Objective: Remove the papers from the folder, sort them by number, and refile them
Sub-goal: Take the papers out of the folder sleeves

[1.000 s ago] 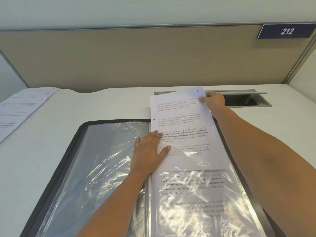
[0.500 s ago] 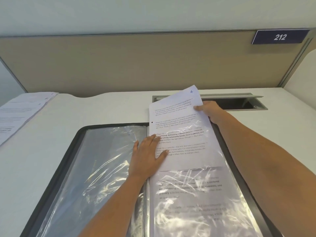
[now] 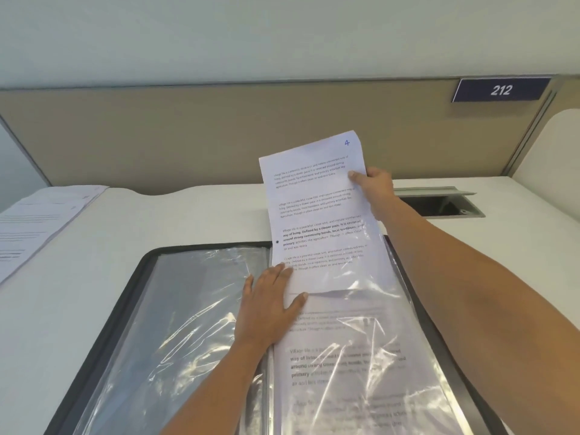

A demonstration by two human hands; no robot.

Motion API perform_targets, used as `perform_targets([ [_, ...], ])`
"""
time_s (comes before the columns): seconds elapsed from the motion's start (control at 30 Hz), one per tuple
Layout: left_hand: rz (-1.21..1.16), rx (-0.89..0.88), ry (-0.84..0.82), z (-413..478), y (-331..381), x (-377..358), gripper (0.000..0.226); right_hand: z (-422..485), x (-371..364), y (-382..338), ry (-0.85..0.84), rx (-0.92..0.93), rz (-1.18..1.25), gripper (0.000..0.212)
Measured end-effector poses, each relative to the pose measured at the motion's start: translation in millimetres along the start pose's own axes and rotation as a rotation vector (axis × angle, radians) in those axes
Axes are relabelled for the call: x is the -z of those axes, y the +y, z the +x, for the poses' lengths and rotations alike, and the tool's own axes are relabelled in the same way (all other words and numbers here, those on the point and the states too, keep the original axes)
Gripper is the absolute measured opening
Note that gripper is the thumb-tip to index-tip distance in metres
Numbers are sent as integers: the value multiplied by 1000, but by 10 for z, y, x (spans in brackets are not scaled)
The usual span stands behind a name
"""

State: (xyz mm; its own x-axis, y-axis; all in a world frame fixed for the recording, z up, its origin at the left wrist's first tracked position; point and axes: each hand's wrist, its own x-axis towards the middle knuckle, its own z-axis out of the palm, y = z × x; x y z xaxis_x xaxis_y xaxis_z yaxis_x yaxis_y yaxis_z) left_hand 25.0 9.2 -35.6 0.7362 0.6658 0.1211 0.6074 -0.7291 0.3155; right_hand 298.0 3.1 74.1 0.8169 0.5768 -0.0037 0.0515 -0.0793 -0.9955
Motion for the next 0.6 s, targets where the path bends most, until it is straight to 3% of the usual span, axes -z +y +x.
perform_targets([
  [0.3, 34, -4, -3, 13, 8, -2, 92, -51, -104, -650, 62, 153, 189, 28],
  [0.6, 53, -18, -35, 50, -4, 9, 92, -234, -59, -1030, 48, 263, 498, 18],
])
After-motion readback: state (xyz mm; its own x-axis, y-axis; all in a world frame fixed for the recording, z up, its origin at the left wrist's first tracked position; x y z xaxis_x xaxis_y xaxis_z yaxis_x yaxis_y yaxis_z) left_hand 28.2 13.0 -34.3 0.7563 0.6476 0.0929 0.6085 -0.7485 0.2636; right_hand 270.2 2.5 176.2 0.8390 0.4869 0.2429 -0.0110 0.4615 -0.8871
